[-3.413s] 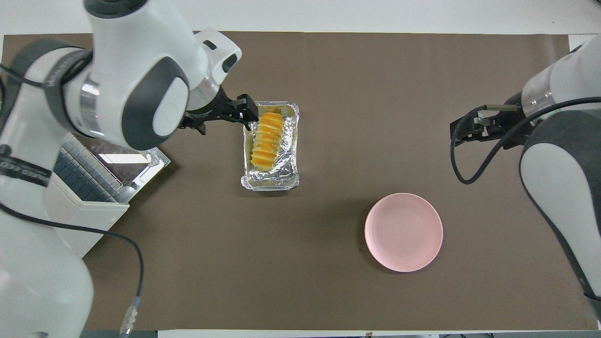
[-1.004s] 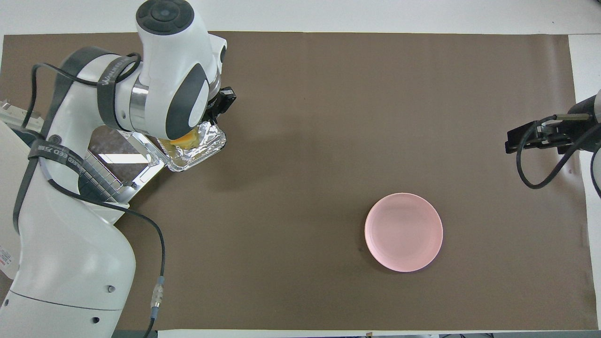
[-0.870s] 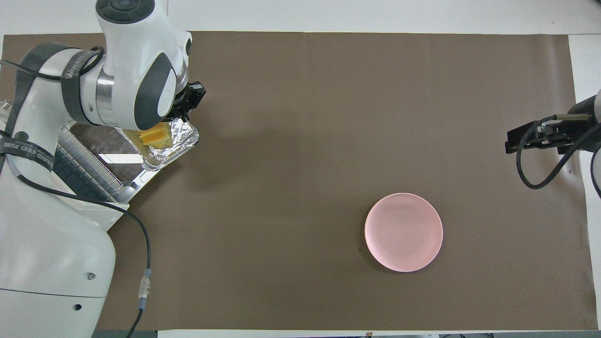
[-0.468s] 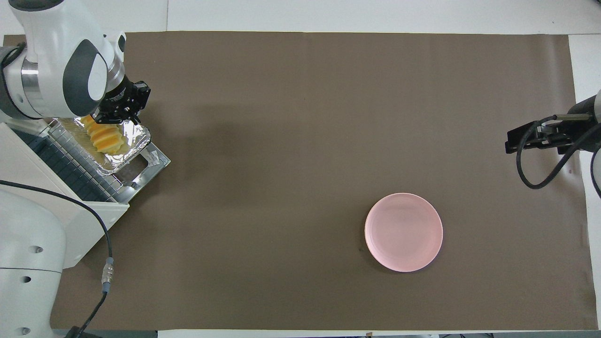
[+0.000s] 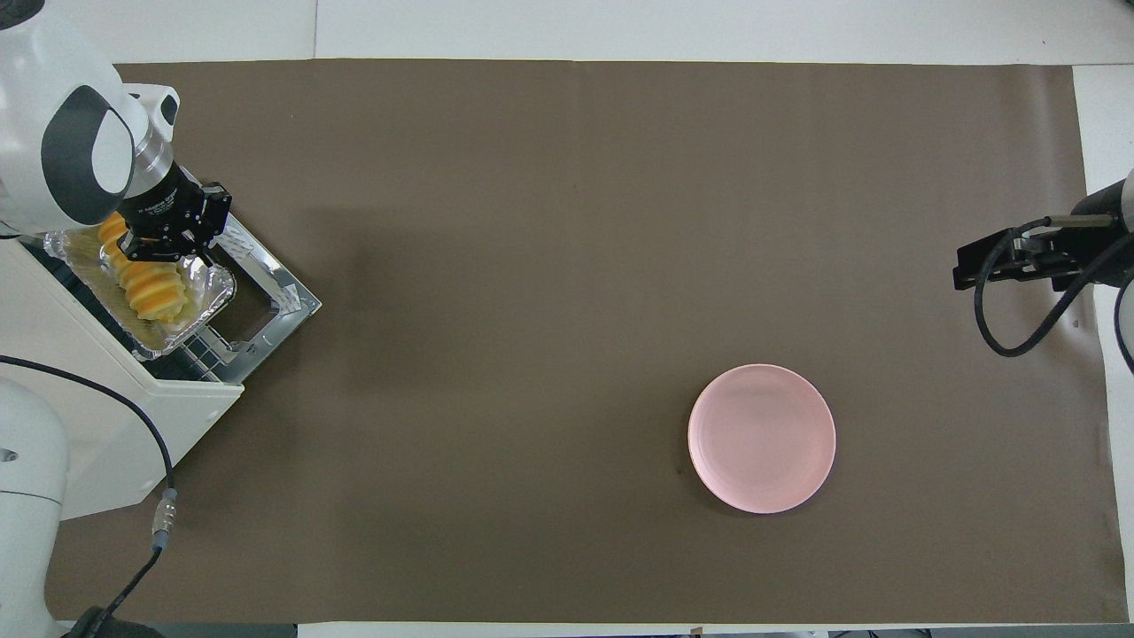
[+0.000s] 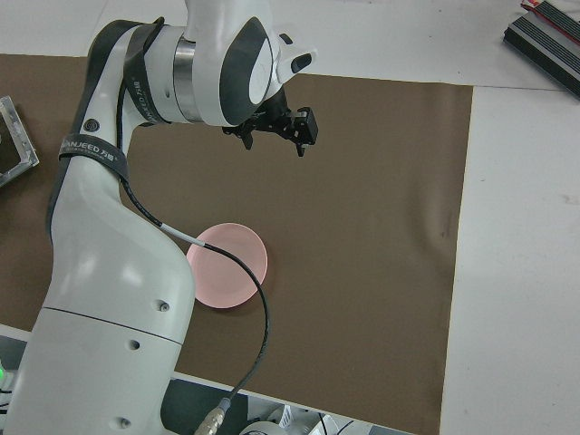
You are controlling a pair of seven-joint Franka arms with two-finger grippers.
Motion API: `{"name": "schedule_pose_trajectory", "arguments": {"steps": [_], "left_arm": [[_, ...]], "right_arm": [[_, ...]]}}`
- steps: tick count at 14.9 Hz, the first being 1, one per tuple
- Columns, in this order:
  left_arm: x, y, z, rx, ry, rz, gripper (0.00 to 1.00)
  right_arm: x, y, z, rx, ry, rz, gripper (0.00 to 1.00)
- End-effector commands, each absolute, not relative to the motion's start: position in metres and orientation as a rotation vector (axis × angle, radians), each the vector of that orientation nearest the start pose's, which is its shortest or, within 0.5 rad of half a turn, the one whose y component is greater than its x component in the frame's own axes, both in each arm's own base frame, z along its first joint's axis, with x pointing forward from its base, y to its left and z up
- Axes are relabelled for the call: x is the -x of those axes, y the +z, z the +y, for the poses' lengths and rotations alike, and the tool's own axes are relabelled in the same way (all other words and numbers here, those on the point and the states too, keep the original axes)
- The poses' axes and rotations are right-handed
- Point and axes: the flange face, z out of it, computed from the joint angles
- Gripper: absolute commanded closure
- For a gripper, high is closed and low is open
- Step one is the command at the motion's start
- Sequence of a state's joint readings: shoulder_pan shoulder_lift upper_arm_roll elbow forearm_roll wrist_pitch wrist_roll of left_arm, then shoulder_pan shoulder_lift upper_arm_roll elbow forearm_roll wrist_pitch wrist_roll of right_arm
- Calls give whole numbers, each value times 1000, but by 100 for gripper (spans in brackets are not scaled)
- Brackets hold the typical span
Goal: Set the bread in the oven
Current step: 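Release the foil tray and pull the left gripper out of the oven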
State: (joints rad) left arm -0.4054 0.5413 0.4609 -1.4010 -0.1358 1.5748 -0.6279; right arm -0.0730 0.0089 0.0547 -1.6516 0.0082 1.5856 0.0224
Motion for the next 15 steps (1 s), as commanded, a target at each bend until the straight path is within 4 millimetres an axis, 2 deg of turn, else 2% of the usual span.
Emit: {"name": "schedule_pose_trajectory", "arguments": {"steps": [1, 5, 10, 15], "left_arm": [[-648, 399, -29, 2750, 438, -967, 100], [-637, 396, -16, 2702, 468, -958, 100], [-632, 398, -11, 2653, 494, -958, 100], [-629, 399, 9, 2603, 501, -1059, 100]], "right_arm": [[-547, 584, -12, 3147, 123, 28, 0], [-547, 584, -12, 3147, 126, 28, 0], [-547, 584, -12, 3147, 123, 28, 0], [-547, 584, -12, 3147, 126, 28, 0]]}}
